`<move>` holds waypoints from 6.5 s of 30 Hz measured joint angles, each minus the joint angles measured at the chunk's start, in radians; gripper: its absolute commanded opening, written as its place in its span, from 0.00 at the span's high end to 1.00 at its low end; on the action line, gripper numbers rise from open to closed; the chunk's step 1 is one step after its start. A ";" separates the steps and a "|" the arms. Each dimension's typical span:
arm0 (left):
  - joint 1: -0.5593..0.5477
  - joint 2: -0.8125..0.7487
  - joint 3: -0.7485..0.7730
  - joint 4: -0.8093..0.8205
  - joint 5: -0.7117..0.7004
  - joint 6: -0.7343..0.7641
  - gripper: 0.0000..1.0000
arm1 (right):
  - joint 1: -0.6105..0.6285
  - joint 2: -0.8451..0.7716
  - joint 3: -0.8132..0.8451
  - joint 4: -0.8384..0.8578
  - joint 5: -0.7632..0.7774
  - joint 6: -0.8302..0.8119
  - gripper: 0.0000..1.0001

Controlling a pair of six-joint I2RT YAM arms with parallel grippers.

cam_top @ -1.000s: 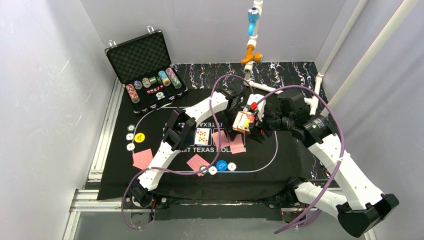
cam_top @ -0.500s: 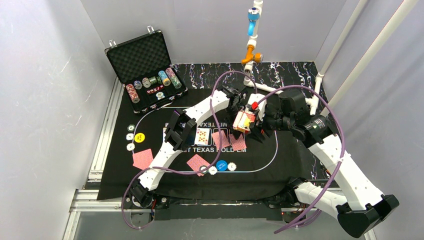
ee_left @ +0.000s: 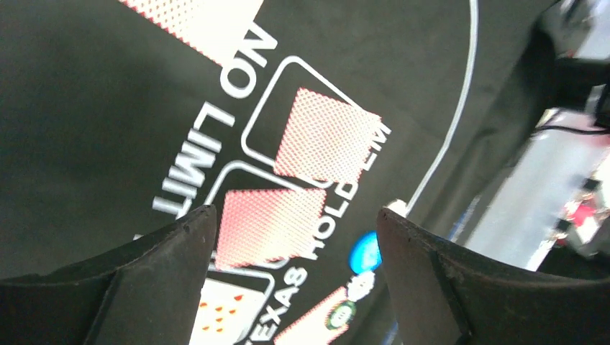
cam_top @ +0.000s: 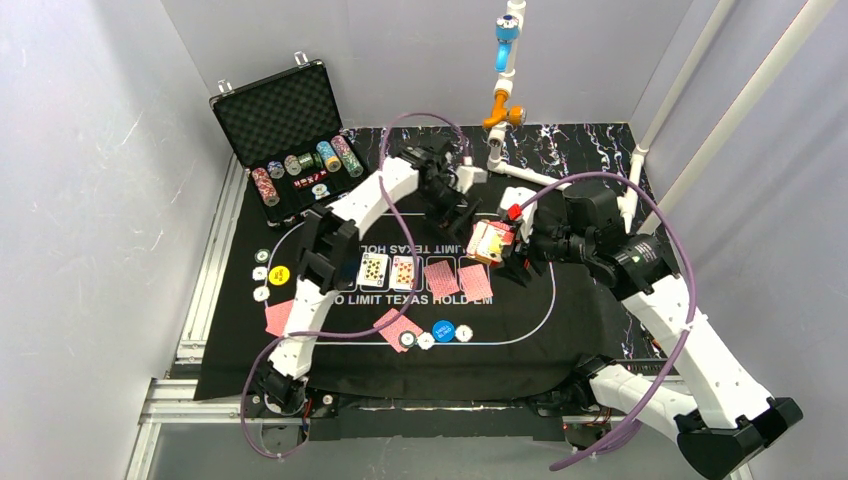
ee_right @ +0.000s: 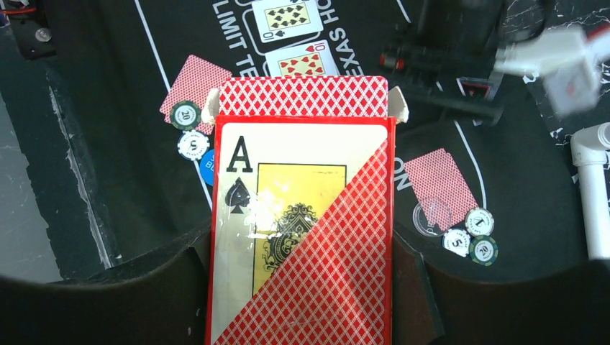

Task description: Distribute texas hold em gaming equipment

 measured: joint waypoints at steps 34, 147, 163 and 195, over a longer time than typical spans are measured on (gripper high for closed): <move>-0.151 -0.702 -0.562 0.320 -0.334 -0.093 0.03 | -0.003 0.072 0.000 0.044 -0.035 0.044 0.97; 0.334 -0.882 -0.652 0.378 0.172 -0.548 0.02 | 0.020 0.254 0.123 -0.045 0.170 0.053 0.99; 0.419 -0.912 -0.685 0.284 0.151 -0.463 0.02 | -0.366 0.435 -0.021 -0.122 0.222 -0.091 0.99; 0.549 -0.902 -0.734 0.148 0.142 -0.301 0.02 | -0.439 0.483 -0.293 0.088 0.200 -0.302 0.84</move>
